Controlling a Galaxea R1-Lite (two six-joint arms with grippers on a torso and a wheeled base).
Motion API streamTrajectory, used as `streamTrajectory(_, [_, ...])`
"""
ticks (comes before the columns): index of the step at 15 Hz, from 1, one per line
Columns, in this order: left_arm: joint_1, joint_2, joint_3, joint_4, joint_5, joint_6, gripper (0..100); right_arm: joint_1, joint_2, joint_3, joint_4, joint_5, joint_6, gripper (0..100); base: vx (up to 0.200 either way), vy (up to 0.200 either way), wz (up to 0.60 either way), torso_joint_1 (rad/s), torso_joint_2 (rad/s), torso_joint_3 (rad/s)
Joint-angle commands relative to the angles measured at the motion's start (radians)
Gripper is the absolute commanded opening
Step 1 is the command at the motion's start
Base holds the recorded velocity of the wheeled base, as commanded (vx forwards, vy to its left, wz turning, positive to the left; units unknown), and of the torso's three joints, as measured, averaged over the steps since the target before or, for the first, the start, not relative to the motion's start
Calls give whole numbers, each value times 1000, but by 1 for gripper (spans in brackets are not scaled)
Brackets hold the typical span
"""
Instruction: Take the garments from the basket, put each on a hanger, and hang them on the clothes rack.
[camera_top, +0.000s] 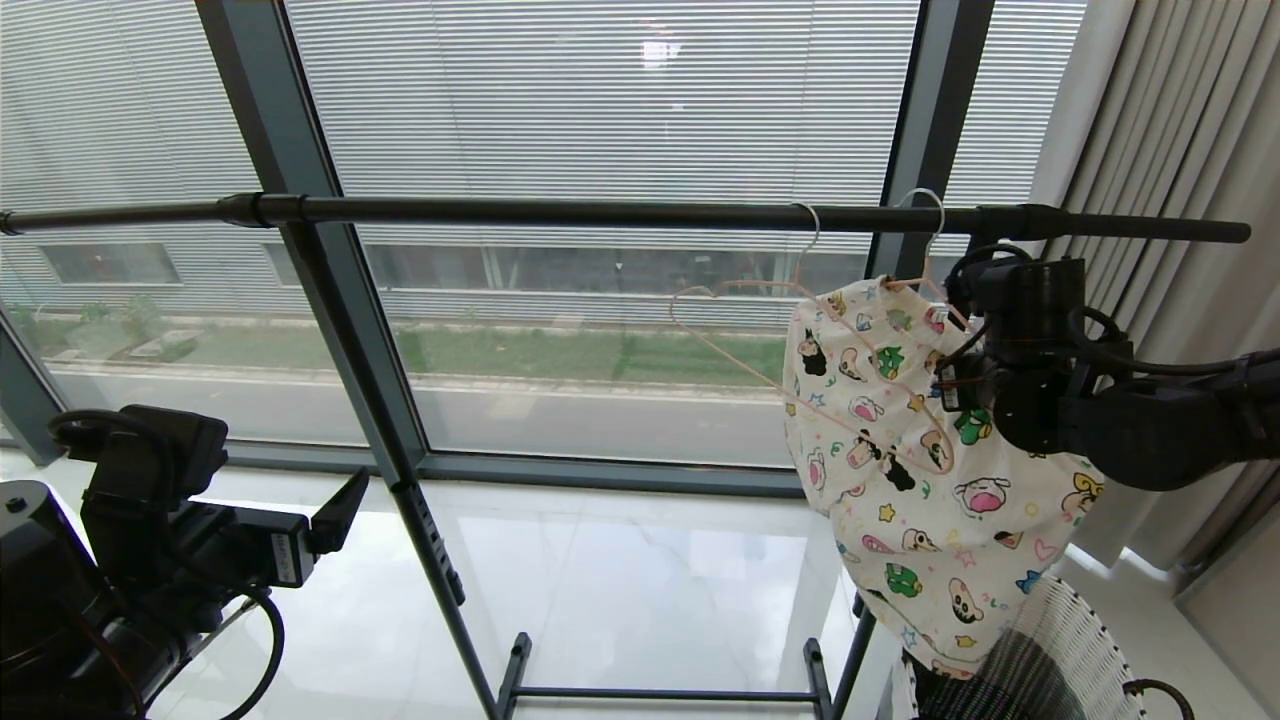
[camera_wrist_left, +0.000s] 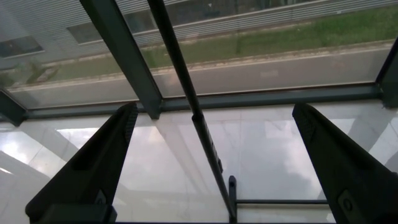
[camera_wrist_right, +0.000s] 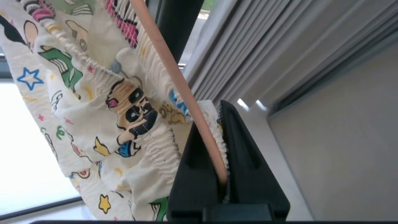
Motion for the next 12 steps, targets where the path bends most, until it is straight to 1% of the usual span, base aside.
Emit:
streamTrajectory(1, [0,1,0,0,-1,0,100,4,-11,4,1,-6,0,0,0,0,0,0,0,0])
streamTrajectory(4, [0,1,0,0,1,0,100,4,-17,6,4,-8,-2,0,0,0,0,0,0,0])
streamTrajectory(5, [0,1,0,0,1,0,100,4,-24,9,4,-8,-2,100,0,0,0,0,0,0])
streamTrajectory(8, [0,1,0,0,1,0,100,4,-57,21,4,-6,-2,100,0,0,0,0,0,0])
streamTrajectory(10, [0,0,0,0,1,0,100,4,-111,34,18,-6,-17,100,0,0,0,0,0,0])
streamTrajectory(12, [6,3,-3,0,4,-2,100,-22,-197,32,95,4,-35,100,0,0,0,0,0,0])
